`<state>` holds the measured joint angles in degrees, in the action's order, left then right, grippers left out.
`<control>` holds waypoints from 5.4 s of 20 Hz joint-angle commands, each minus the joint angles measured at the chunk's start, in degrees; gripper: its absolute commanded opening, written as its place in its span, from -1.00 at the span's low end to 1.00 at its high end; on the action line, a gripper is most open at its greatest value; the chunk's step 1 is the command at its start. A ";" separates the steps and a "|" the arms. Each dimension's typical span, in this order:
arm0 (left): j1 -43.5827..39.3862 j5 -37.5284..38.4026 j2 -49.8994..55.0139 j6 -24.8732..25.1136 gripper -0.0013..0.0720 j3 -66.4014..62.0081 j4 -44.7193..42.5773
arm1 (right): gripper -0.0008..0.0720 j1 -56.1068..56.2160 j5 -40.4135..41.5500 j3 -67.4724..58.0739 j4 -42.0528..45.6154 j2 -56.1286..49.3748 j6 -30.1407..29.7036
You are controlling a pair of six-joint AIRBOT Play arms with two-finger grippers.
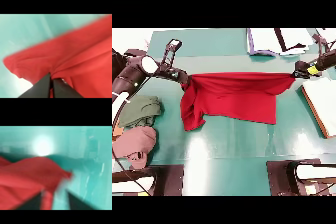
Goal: Fold the shirts.
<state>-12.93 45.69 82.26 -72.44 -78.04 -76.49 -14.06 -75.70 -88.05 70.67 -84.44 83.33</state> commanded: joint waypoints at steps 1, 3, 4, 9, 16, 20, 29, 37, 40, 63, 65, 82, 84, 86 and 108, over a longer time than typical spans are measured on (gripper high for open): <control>0.13 -5.99 1.95 -1.09 0.04 -3.06 -0.09 | 0.26 -0.31 4.04 -0.59 -0.74 -1.14 0.22; 1.92 0.76 1.75 -3.63 0.37 -6.95 -0.11 | 0.25 -0.31 0.39 -2.10 -0.61 -0.61 -1.73; 3.43 5.40 1.70 -5.27 0.37 -8.79 -0.04 | 0.25 -0.31 -1.64 -1.44 -0.55 0.33 -3.26; 12.20 22.03 -0.76 -8.55 0.37 -6.12 3.72 | 0.25 -2.32 -1.97 16.72 -0.70 9.55 -6.01; 15.82 21.09 -11.63 -8.52 0.37 10.84 9.42 | 0.25 -3.72 1.03 40.85 -8.87 12.28 -8.52; 15.82 21.38 -12.63 -8.57 0.37 12.15 10.14 | 0.25 1.22 8.11 46.05 -11.82 12.28 -8.39; 15.96 22.60 -12.61 -8.55 0.37 13.68 6.60 | -0.92 9.20 10.19 46.40 -12.44 10.10 -8.85; 15.93 10.60 -12.48 -5.86 0.37 30.14 18.49 | -0.92 8.87 11.26 46.38 -12.59 16.17 -8.81; 15.50 7.04 -11.63 -4.90 0.37 33.33 22.21 | -0.92 8.94 11.28 46.38 -12.66 16.22 -8.81; 22.27 13.09 -41.24 -4.85 -0.90 -19.87 19.23 | -0.92 4.72 3.28 -10.19 -4.92 34.21 -5.70; 22.27 12.90 -43.32 -6.86 -0.90 -26.43 19.12 | -0.93 0.76 0.90 -16.13 -4.96 35.78 -5.31; 14.49 22.14 -7.39 -3.78 -0.90 -14.45 15.28 | -0.93 5.22 -9.73 -11.04 5.79 8.59 -4.35; 14.47 22.34 1.86 -3.82 -0.90 -13.09 15.21 | -0.93 7.39 -8.20 -8.31 7.69 2.40 -4.35; 14.47 20.02 9.09 -4.02 -0.90 -13.09 15.34 | -0.93 7.93 -5.27 -8.57 7.32 -4.04 -4.24; 14.62 20.33 13.51 -2.08 -0.89 0.07 14.97 | -0.89 8.44 2.29 4.59 8.35 -7.85 -3.17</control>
<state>2.39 66.50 95.72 -74.56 -79.70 -61.65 -6.50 -75.11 -86.39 79.46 -92.64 80.09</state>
